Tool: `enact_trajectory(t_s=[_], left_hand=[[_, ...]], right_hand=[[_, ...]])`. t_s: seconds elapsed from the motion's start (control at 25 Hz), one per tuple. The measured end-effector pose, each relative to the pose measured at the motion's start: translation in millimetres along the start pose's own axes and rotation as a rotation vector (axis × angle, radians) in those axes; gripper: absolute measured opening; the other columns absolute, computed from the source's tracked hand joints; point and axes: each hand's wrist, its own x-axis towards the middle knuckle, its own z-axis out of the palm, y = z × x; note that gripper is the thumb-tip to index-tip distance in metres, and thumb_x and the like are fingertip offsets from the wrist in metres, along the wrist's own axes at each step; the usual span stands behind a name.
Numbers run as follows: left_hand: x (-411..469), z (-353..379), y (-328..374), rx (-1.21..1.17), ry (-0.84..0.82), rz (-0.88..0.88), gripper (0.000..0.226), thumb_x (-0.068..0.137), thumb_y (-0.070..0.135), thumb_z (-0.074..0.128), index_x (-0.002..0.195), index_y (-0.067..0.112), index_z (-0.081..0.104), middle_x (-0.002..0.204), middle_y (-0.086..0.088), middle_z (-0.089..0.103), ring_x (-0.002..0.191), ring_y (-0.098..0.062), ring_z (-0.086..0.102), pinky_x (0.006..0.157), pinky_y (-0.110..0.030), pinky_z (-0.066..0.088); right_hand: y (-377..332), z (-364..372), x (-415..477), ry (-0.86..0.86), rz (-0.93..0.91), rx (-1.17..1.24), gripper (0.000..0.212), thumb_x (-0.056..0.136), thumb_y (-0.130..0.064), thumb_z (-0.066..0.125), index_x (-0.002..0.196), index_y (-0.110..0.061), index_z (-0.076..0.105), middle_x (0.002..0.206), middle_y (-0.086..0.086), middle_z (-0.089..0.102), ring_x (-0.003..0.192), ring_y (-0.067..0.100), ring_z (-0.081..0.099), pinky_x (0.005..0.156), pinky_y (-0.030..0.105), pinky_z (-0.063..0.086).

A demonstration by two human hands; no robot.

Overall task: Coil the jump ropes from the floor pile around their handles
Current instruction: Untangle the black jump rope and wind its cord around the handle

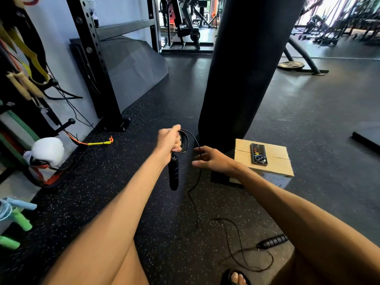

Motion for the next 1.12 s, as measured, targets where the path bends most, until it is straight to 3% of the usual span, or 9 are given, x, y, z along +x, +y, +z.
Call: enact_trajectory(t_s=[0.08, 0.16, 0.24, 0.36, 0.52, 0.68, 0.84, 1.0, 1.12], left_hand=[[-1.4, 1.9, -1.3, -0.021, -0.002, -0.015, 0.048, 0.099, 0.018, 0.049, 0.058, 0.022, 0.025, 0.040, 0.009, 0.020, 0.033, -0.006, 0.016, 0.038, -0.017, 0.012], [0.0, -1.5, -1.0, -0.072, -0.030, -0.051, 0.048, 0.100, 0.022, 0.049, 0.059, 0.022, 0.025, 0.041, 0.009, 0.019, 0.033, -0.006, 0.016, 0.037, -0.019, 0.013], [1.3, -5.9, 1.0, -0.155, -0.127, -0.139, 0.048, 0.101, 0.027, 0.048, 0.058, 0.021, 0.027, 0.041, 0.008, 0.019, 0.033, -0.006, 0.015, 0.038, -0.022, 0.013], [-1.3, -5.6, 5.5, -0.305, -0.359, -0.243, 0.048, 0.102, 0.030, 0.038, 0.057, 0.018, 0.035, 0.044, 0.007, 0.021, 0.036, -0.007, 0.016, 0.042, -0.023, 0.017], [-7.6, 8.0, 9.1, -0.499, -0.509, -0.194, 0.035, 0.103, 0.025, 0.029, 0.082, 0.008, 0.051, 0.057, 0.002, 0.034, 0.049, -0.011, 0.029, 0.058, -0.026, 0.029], [-2.6, 17.9, 1.4, -0.473, -0.308, 0.013, 0.031, 0.105, 0.019, 0.034, 0.094, 0.000, 0.056, 0.071, -0.006, 0.049, 0.061, -0.017, 0.046, 0.067, -0.030, 0.039], [2.4, 22.7, -10.5, -0.180, -0.066, 0.259, 0.026, 0.103, 0.016, 0.044, 0.089, 0.002, 0.060, 0.069, -0.009, 0.061, 0.061, -0.023, 0.060, 0.064, -0.032, 0.054], [13.2, 12.4, -11.0, 0.064, 0.091, 0.432, 0.024, 0.102, 0.014, 0.046, 0.089, -0.002, 0.058, 0.065, -0.011, 0.064, 0.053, -0.019, 0.065, 0.056, -0.028, 0.055], [20.7, -3.9, -8.8, 0.326, 0.180, 0.488, 0.029, 0.101, 0.019, 0.049, 0.088, -0.005, 0.058, 0.064, -0.009, 0.067, 0.052, -0.021, 0.067, 0.055, -0.029, 0.055]], right_hand=[[-8.5, 5.1, -4.8, -0.014, -0.013, 0.105, 0.037, 0.095, -0.022, 0.062, 0.126, -0.003, 0.055, 0.115, 0.017, 0.068, 0.102, 0.022, 0.066, 0.089, 0.034, 0.055], [-11.1, 5.0, -9.1, 0.048, -0.005, 0.318, 0.025, 0.102, -0.012, 0.048, 0.118, 0.007, 0.046, 0.102, 0.032, 0.068, 0.081, 0.030, 0.069, 0.071, 0.034, 0.061], [-13.4, -0.8, -13.9, 0.191, 0.007, 0.487, 0.016, 0.104, -0.007, 0.040, 0.116, 0.002, 0.039, 0.088, 0.034, 0.067, 0.068, 0.034, 0.068, 0.055, 0.033, 0.060], [-8.8, -9.1, -10.5, 0.358, 0.006, 0.333, 0.014, 0.103, -0.011, 0.045, 0.108, 0.002, 0.046, 0.076, 0.019, 0.066, 0.061, 0.030, 0.067, 0.044, 0.026, 0.054], [-2.8, 0.9, 0.4, 0.299, -0.042, 0.093, 0.015, 0.100, -0.013, 0.052, 0.085, -0.009, 0.051, 0.068, 0.010, 0.061, 0.050, 0.022, 0.059, 0.040, 0.024, 0.043], [-9.4, 5.8, 2.6, 0.257, -0.120, 0.022, 0.016, 0.100, -0.016, 0.053, 0.087, -0.008, 0.054, 0.065, 0.008, 0.062, 0.048, 0.017, 0.058, 0.045, 0.029, 0.047], [-15.8, 3.9, -4.9, 0.212, -0.155, -0.035, 0.019, 0.101, -0.019, 0.052, 0.094, -0.001, 0.056, 0.063, 0.006, 0.062, 0.047, 0.017, 0.058, 0.042, 0.024, 0.045], [-11.5, 2.9, -13.9, 0.140, -0.124, -0.154, 0.015, 0.098, -0.023, 0.058, 0.098, -0.008, 0.057, 0.067, 0.002, 0.064, 0.053, 0.014, 0.061, 0.045, 0.022, 0.046], [-10.1, -3.8, -20.1, 0.196, -0.137, -0.235, 0.012, 0.095, -0.022, 0.062, 0.101, -0.014, 0.055, 0.077, -0.003, 0.062, 0.066, 0.011, 0.062, 0.055, 0.024, 0.049]])
